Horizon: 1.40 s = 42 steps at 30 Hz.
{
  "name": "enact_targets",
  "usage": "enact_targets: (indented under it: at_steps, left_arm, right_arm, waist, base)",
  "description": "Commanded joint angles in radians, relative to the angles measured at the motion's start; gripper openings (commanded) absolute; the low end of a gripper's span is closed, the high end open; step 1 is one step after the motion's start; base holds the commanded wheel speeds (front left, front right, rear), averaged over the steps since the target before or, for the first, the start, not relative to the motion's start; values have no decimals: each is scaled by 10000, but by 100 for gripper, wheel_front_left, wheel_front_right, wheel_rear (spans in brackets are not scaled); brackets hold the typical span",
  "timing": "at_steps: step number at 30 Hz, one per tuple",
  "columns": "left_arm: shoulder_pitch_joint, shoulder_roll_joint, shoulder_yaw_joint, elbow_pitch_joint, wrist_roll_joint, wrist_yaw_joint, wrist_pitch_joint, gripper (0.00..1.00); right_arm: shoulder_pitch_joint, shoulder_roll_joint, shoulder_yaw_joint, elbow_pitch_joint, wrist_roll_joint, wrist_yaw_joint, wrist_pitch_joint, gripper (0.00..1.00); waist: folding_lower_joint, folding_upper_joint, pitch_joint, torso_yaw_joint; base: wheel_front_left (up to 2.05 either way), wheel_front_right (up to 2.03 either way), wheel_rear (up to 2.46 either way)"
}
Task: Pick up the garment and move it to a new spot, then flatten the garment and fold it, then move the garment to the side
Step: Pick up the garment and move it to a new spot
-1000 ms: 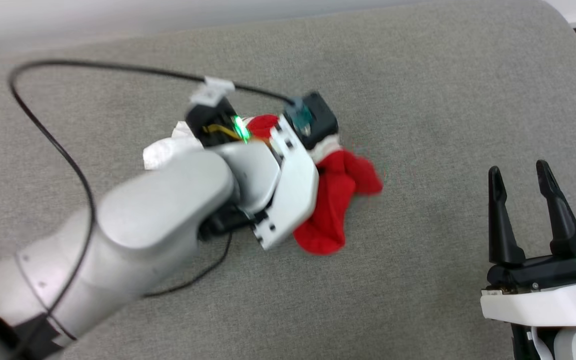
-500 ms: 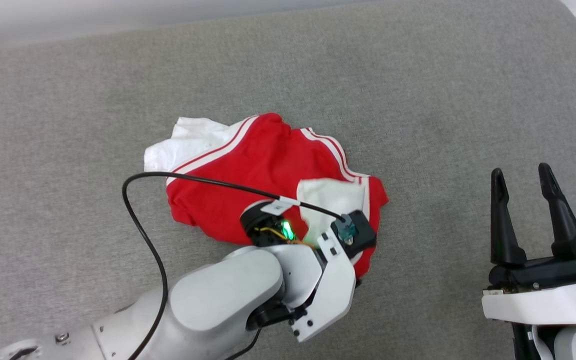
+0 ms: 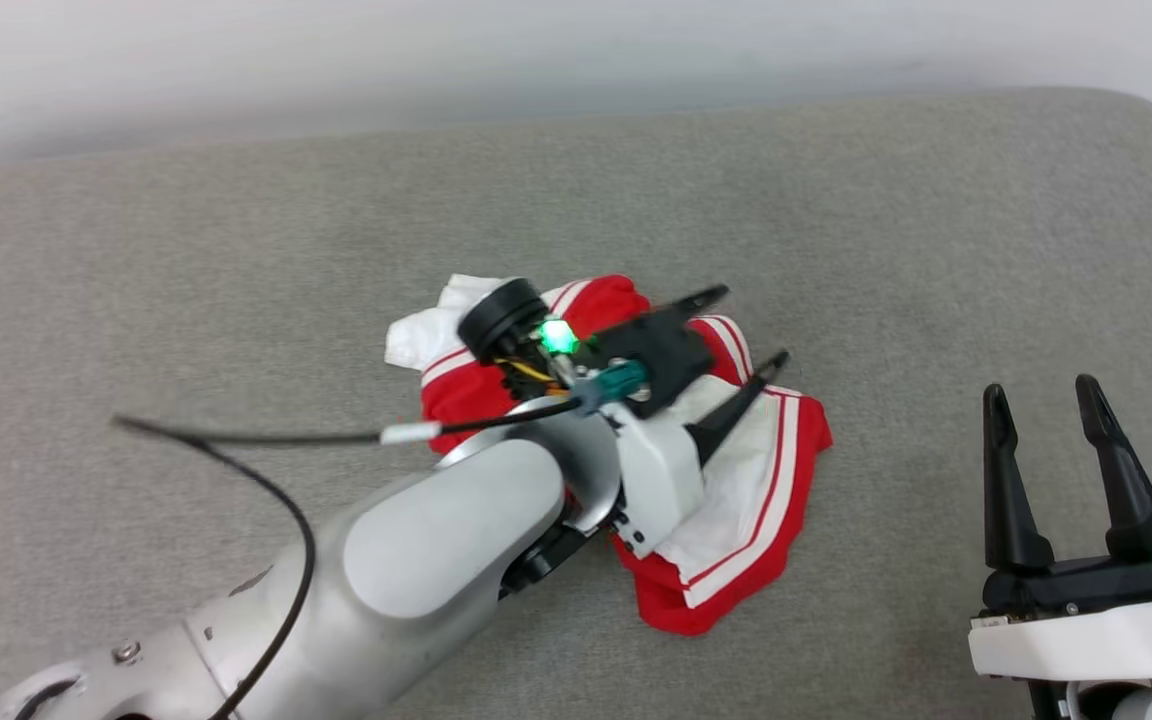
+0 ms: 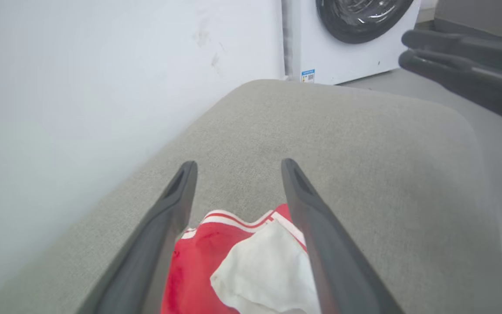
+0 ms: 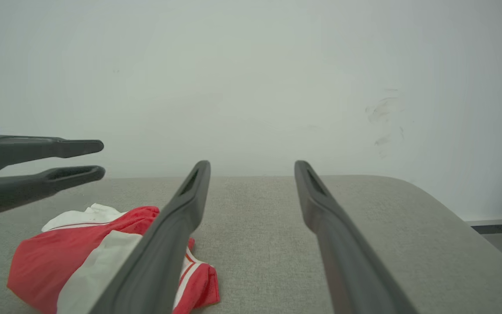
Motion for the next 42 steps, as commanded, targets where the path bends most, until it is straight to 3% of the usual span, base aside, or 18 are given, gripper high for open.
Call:
enact_targets:
  at_steps: [1,5,6,12,17,21,29,42]
  left_arm:
    - [235,81,187,72,93,322,-417,100]
    - [725,272,840,207,296,1441,-1654,100]
    - [725,272,840,207,296,1441,-1654,100]
    - [1768,745,2065,-87,410,2772,-2212,100]
    - [3041,1051,3426,-999,924,3502,-2237,100]
    - [4158,1084,4520,-1659,1503,3799,-2230,100]
    - [6301,778,6323,-2192,2530,3695,-2233,100]
    - [8361,-202,8456,-2546,3840,2406,-2234,100]
  right_arm:
    - [50,-10,-27,-18,-75,-5,-24,100]
    - [151,-12,-118,-3,-84,-6,-24,100]
    - [151,-12,-118,-3,-84,-6,-24,100]
    - [255,-11,-172,64,-70,-6,-22,100]
    - [353,-11,-196,117,-93,-5,-24,100]
    - [420,-12,-212,158,-110,-6,-24,100]
    - [667,-12,-305,266,-108,-6,-24,100]
    - [1209,-11,-441,379,-52,-6,-22,100]
  waist:
    - [0,0,-155,213]
    - [0,0,-258,445]
    - [0,0,-258,445]
    - [0,0,-390,682]
    - [0,0,-488,815]
    - [0,0,-589,870]
    - [0,0,-835,897]
    - [0,0,-1277,971]
  base:
    - [0,0,0]
    - [0,0,0]
    - [0,0,0]
    - [0,0,0]
    - [0,0,0]
    - [0,0,0]
    - [0,0,0]
    - [0,0,0]
